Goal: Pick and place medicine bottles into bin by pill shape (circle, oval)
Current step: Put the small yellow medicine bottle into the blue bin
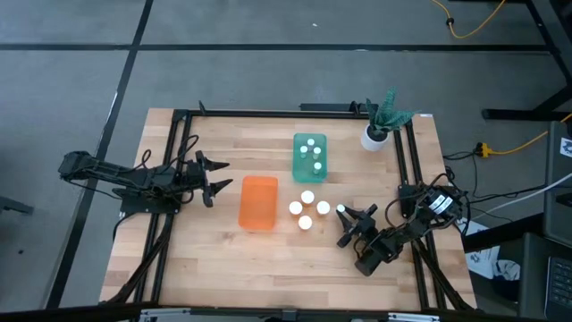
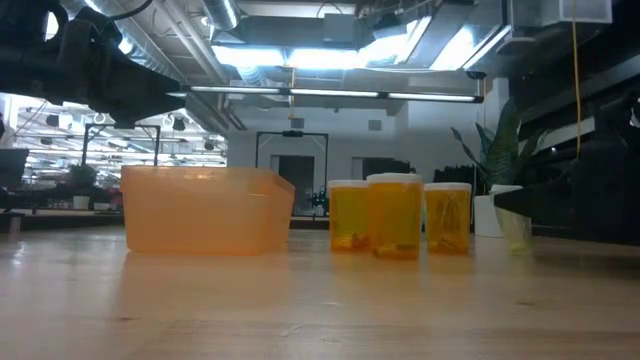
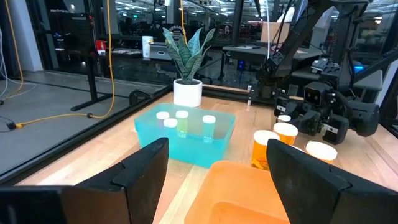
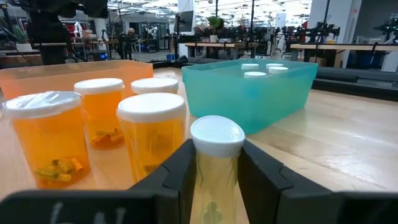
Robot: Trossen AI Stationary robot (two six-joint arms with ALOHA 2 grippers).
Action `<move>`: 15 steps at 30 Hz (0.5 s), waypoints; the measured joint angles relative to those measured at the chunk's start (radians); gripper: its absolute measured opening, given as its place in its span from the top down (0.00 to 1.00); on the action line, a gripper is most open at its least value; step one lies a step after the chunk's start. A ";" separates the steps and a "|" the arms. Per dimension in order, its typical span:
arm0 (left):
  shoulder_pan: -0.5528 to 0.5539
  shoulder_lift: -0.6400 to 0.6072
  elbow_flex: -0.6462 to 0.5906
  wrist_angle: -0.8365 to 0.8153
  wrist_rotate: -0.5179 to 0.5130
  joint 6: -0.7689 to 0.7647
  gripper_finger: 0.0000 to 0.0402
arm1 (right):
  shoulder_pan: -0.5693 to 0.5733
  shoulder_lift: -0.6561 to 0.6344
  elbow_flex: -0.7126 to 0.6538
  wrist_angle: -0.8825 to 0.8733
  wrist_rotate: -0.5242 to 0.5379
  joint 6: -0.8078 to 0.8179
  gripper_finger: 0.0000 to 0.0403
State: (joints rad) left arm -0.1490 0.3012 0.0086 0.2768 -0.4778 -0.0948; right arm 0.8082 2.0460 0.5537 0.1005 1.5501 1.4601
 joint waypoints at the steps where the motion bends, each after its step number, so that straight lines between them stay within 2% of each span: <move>1: 0.000 0.000 0.000 0.000 0.000 0.000 0.35 | 0.000 0.000 0.000 0.000 0.000 0.000 0.73; 11: 0.000 0.000 0.000 0.000 0.000 0.000 0.35 | 0.000 0.002 0.000 0.000 -0.024 -0.002 0.52; 15: 0.000 0.000 0.000 0.000 0.000 0.000 0.35 | 0.000 0.002 0.000 0.000 -0.017 -0.003 0.48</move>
State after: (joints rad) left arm -0.1490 0.3009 0.0089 0.2768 -0.4778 -0.0948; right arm 0.8078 2.0480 0.5537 0.1001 1.5330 1.4574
